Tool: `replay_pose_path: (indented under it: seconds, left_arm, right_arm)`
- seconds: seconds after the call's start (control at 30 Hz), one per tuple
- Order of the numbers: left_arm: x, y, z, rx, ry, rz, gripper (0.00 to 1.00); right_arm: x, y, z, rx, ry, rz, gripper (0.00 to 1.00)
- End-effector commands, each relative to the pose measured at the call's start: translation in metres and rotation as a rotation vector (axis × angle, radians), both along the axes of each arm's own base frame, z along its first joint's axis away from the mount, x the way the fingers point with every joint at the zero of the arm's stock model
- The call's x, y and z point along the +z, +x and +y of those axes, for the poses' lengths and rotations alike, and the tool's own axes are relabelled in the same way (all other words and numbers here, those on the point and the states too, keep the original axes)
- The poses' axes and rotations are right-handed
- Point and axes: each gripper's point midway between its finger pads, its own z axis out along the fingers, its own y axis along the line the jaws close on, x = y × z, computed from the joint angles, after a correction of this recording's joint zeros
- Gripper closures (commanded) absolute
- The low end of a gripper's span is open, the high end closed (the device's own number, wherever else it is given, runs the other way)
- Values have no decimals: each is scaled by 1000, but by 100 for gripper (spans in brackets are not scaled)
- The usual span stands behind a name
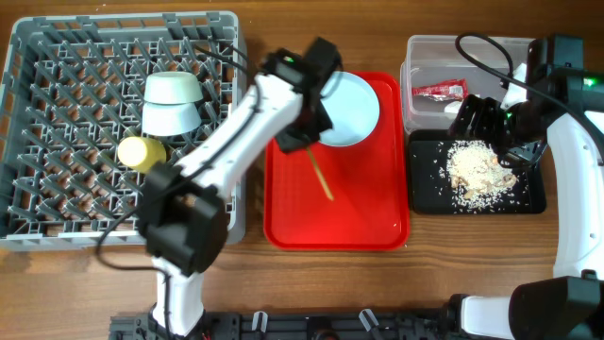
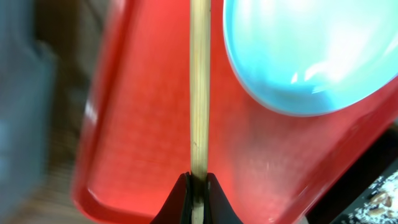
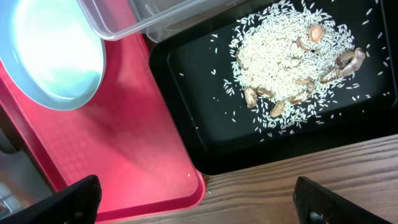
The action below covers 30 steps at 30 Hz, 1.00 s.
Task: Sort waste into correct bins and load items into the dishwasher rack
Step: 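Carry the chopstick into the dish rack and release it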
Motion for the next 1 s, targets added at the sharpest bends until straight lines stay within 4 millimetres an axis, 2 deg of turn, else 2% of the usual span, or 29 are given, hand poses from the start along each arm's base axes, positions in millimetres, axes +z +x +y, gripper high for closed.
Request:
replay_pose_path:
  seconds: [0.0,0.1,0.27,0.47,0.73,0.97]
  left_arm:
    - [50,28,53,-138,115,-215,96]
    - [69,40,81,-172,125,-268,96]
    - [74,56,133,-202,169,-279,96]
    - [74,69,166,-249,156,-298,96]
    - [58,74,154,-461,26,-287,96]
    - [37,78,154,-472,23,-240,96]
  right_arm:
    - [3,3,-1,17,-5,-13,0]
    - [3,3,-1,17,-4,-13,0]
    - [3,3,-1,17,-4,-13,0]
    - [3,3,-1,17,-4,-12,0]
    - [3,3,-1,17,-4,-12,0]
    - [3,3,-1,16,-4,-12,0]
